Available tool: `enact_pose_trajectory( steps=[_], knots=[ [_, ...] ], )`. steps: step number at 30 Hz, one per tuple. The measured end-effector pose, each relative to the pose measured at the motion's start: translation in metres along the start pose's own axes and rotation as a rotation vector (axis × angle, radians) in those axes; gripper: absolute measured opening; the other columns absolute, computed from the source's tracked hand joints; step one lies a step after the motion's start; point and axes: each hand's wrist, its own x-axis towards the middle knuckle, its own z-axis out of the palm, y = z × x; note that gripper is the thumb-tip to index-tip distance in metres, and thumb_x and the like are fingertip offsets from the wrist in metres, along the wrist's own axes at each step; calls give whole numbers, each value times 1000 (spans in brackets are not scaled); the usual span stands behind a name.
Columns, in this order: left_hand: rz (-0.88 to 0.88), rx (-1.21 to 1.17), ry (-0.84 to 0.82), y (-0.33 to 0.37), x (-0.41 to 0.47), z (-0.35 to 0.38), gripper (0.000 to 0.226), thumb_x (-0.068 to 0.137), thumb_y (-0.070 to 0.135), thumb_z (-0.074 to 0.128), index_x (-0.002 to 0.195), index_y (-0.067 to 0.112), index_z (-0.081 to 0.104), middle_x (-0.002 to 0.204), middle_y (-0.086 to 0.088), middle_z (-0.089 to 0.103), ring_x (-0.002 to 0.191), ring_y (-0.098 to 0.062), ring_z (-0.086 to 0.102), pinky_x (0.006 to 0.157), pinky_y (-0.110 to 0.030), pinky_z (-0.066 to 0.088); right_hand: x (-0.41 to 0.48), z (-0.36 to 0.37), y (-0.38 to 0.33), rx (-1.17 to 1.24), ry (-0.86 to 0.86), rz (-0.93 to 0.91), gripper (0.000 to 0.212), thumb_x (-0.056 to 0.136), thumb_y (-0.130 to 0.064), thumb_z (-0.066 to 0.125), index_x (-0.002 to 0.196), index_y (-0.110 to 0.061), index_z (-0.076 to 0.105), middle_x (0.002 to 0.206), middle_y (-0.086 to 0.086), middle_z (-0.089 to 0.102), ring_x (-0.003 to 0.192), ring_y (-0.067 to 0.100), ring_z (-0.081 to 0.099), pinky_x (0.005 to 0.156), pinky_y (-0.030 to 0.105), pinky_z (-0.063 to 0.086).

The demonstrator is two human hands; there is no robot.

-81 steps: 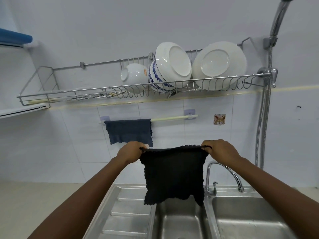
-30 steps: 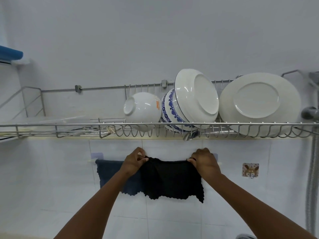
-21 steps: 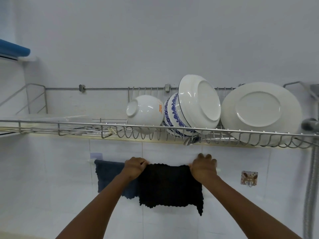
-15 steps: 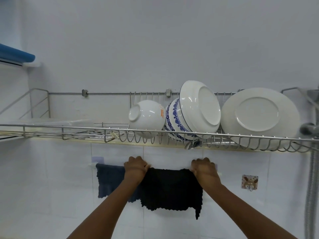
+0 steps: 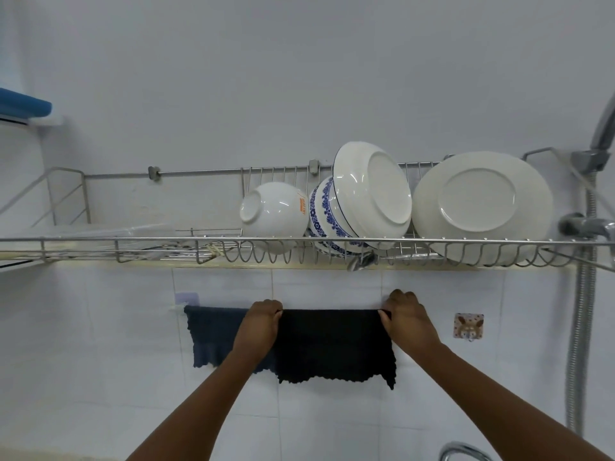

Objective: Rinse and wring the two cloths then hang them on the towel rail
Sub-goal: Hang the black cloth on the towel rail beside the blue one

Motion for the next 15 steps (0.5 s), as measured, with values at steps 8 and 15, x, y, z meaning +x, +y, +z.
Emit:
enact_pose_trajectory(
  steps=[8,15],
  knots=[
    [66,275,-62,-14,-14,5,68,82,34,63,141,24,32,139,-6,45,127,-26,43,111,-40,32,-10,-2,3,128,-38,-2,14,83,-12,63,95,-4,65,97,15,66,93,34,58,72,42,54],
    [-9,143,24,9,-47,17,79,88,14,57,152,16,10,160,-10,16,148,-30,13,120,-48,10,-29,-28,4,140,-89,0,40,86,-28,56,126,-23,50,129,3,55,116,25,50,93,42,44]
  ],
)
